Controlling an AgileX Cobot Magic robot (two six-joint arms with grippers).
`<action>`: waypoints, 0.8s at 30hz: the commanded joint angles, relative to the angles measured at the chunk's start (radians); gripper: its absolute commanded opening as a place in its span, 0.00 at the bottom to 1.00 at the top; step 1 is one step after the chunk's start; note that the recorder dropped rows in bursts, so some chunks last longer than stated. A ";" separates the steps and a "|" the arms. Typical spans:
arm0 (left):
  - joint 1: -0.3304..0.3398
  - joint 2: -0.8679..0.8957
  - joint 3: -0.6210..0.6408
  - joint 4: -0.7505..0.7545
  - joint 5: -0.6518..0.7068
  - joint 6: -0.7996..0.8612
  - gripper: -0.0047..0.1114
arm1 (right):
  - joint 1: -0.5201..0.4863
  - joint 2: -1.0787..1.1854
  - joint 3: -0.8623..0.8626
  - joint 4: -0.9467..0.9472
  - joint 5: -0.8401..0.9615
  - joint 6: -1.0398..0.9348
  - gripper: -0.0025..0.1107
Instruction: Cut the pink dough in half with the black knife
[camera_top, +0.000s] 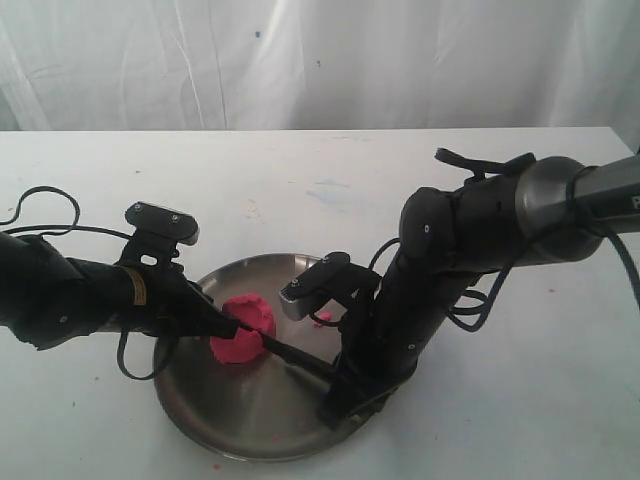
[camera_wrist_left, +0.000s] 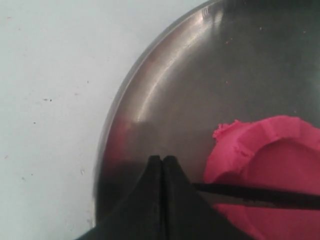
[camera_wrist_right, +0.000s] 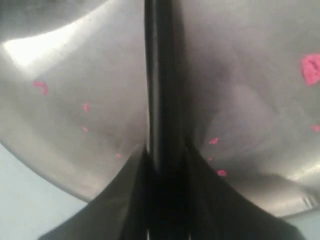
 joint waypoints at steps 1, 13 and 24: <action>0.000 0.006 0.004 0.003 0.028 -0.005 0.04 | 0.000 0.031 -0.001 0.011 -0.005 -0.008 0.02; 0.000 0.006 0.004 0.003 0.028 -0.005 0.04 | 0.000 0.045 -0.001 0.020 -0.009 -0.008 0.02; 0.000 0.006 0.004 0.003 0.026 -0.005 0.04 | 0.000 0.045 -0.001 0.020 -0.009 -0.008 0.02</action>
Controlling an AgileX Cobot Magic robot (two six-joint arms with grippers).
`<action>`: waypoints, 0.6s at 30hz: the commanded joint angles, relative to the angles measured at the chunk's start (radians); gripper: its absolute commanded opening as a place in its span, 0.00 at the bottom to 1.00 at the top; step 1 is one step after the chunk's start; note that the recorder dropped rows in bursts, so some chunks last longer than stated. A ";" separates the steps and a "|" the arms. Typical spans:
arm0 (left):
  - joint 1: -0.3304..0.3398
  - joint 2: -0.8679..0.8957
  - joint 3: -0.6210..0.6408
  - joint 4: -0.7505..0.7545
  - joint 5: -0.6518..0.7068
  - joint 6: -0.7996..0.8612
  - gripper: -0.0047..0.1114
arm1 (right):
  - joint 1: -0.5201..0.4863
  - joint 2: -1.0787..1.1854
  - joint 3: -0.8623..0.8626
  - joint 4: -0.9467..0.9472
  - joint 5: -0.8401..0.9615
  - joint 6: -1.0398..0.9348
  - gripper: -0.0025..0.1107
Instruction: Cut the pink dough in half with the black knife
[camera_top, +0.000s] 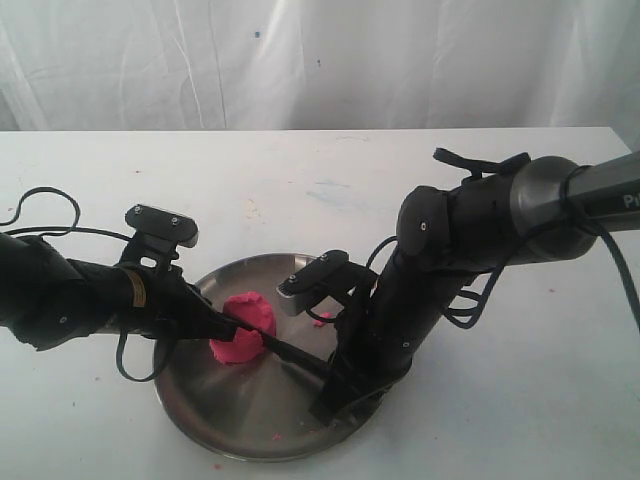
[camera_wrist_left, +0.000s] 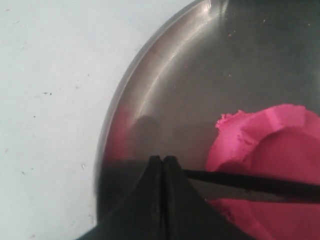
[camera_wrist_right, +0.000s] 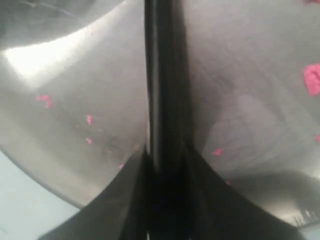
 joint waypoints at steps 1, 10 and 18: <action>-0.004 0.005 0.004 0.003 0.019 -0.005 0.04 | 0.000 0.026 0.010 -0.007 -0.007 -0.006 0.02; -0.004 0.003 0.004 0.003 -0.015 -0.001 0.04 | 0.000 0.026 0.010 -0.007 -0.007 -0.006 0.02; -0.004 -0.037 0.004 0.003 -0.026 0.001 0.04 | 0.000 0.026 0.010 -0.007 -0.007 -0.006 0.02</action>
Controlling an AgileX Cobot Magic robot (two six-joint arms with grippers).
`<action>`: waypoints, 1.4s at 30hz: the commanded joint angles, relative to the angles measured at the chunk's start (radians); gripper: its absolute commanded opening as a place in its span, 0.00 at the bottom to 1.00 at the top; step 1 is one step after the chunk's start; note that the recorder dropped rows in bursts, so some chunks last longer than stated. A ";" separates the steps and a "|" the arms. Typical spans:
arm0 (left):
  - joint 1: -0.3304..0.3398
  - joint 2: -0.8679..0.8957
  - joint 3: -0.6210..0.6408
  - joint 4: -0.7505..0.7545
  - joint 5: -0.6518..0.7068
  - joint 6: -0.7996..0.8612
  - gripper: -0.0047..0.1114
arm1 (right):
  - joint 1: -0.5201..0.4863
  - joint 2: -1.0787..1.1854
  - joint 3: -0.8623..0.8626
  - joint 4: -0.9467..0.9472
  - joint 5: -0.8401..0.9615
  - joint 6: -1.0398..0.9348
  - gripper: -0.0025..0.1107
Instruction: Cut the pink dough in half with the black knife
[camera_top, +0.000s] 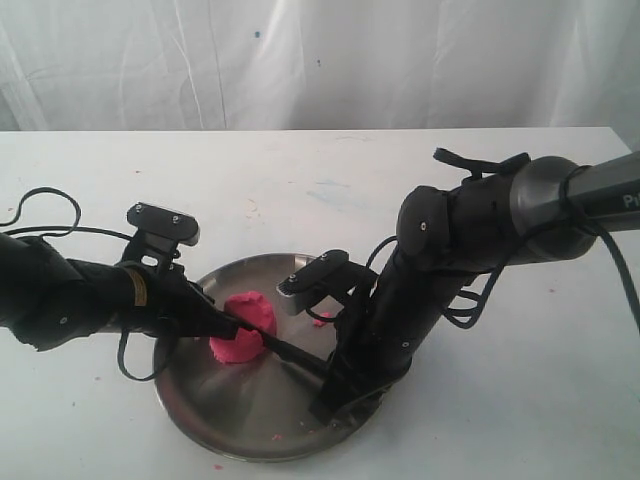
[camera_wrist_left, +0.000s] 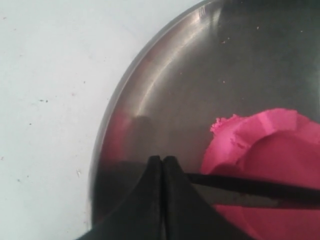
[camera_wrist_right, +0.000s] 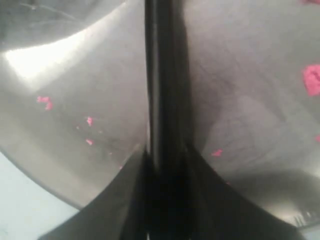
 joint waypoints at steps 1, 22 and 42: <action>-0.004 -0.054 0.004 0.003 -0.007 0.001 0.04 | 0.000 0.026 0.010 -0.009 -0.005 -0.006 0.02; -0.003 -0.553 0.004 -0.004 0.385 0.311 0.04 | 0.000 0.026 0.010 -0.008 -0.005 -0.006 0.02; 0.513 -1.160 0.326 0.092 0.401 -0.050 0.04 | 0.000 0.026 0.010 -0.008 0.002 -0.006 0.02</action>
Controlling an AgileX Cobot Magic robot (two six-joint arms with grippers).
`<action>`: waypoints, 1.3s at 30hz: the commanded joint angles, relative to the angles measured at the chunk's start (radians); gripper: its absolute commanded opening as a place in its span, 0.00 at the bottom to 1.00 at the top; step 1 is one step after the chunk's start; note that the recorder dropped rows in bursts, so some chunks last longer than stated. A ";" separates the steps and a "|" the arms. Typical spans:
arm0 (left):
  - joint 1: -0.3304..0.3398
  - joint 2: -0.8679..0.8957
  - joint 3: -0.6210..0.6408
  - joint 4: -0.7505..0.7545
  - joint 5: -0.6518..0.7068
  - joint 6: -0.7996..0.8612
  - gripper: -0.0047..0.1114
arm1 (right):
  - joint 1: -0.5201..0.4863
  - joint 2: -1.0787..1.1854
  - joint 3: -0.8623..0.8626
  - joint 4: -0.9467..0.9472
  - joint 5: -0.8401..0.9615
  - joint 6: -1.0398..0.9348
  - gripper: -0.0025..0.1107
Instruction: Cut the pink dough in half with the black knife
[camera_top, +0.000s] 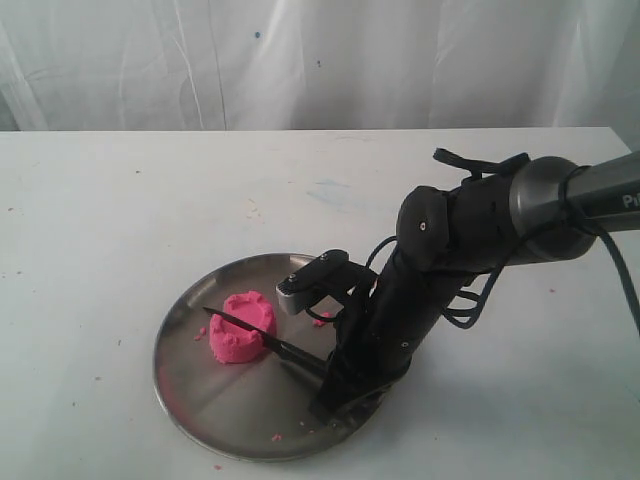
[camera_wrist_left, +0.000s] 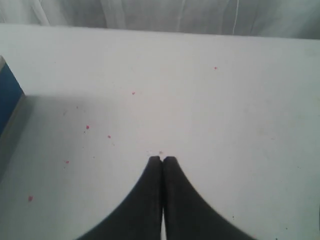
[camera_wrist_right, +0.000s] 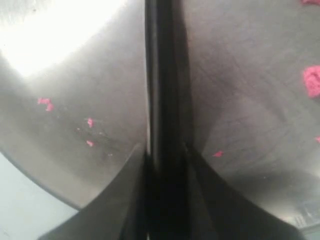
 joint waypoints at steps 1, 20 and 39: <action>0.003 -0.077 0.053 0.038 -0.050 -0.009 0.04 | 0.000 0.026 0.010 -0.011 0.004 -0.006 0.02; 0.003 -0.082 0.108 0.034 -0.155 -0.037 0.04 | 0.000 0.026 0.010 -0.011 0.036 -0.006 0.02; 0.003 -0.082 0.108 0.034 -0.200 -0.037 0.04 | 0.000 0.026 0.009 -0.011 0.111 -0.060 0.02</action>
